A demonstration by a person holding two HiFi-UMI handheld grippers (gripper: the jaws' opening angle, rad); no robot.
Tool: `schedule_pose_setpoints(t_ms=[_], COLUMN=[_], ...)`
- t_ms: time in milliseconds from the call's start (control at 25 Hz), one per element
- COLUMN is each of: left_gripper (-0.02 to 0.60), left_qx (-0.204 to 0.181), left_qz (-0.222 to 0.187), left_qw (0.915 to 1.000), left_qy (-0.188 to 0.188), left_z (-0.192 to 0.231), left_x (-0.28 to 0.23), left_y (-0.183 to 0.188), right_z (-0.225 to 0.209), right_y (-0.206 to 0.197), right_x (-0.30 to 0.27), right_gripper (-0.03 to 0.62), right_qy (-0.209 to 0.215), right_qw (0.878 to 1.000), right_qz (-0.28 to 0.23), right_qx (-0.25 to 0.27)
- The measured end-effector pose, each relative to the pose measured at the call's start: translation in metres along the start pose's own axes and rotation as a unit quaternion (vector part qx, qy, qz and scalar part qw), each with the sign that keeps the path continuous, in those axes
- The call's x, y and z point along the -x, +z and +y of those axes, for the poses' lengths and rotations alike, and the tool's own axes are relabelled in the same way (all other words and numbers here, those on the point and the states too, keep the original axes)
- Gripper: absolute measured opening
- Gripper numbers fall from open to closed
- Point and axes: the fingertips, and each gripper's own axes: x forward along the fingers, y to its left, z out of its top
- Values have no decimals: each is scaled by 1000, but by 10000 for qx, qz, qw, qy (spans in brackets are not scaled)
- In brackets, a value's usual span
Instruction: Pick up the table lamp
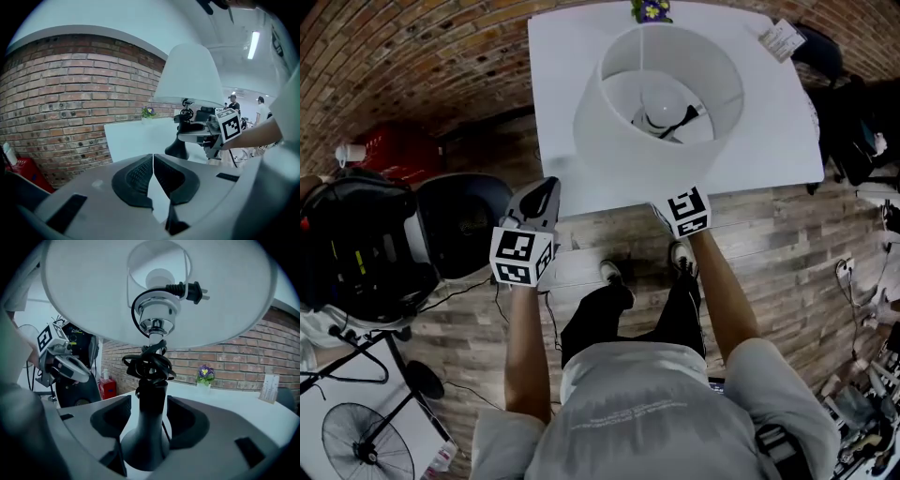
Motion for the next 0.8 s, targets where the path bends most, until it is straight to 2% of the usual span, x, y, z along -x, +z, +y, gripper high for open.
schedule_pose_setpoints(t_ms=[440,560,600,800], left_gripper=[15,15,15,15], left_qx=[-141,-165,-173,-282], left_qz=[11,13,7,27], left_qw=[9998,9997,9997,9994], left_qy=[-147,-178,-187,-190], left_z=[14,17,16,14], left_x=[-7,-5,-4,1], left_y=[-4,-2,-1,12], right_z=[-1,-3,-4,-6], right_y=[22,30,31,31], right_x=[-24,-26,-26,-26], right_gripper=[201,147,127,124], right_qy=[-308,-377,-388,-246], right_qw=[9990,9982,9981,9983], right_qz=[-329,-456,-481,-470], right_qx=[24,-36,-64,-232])
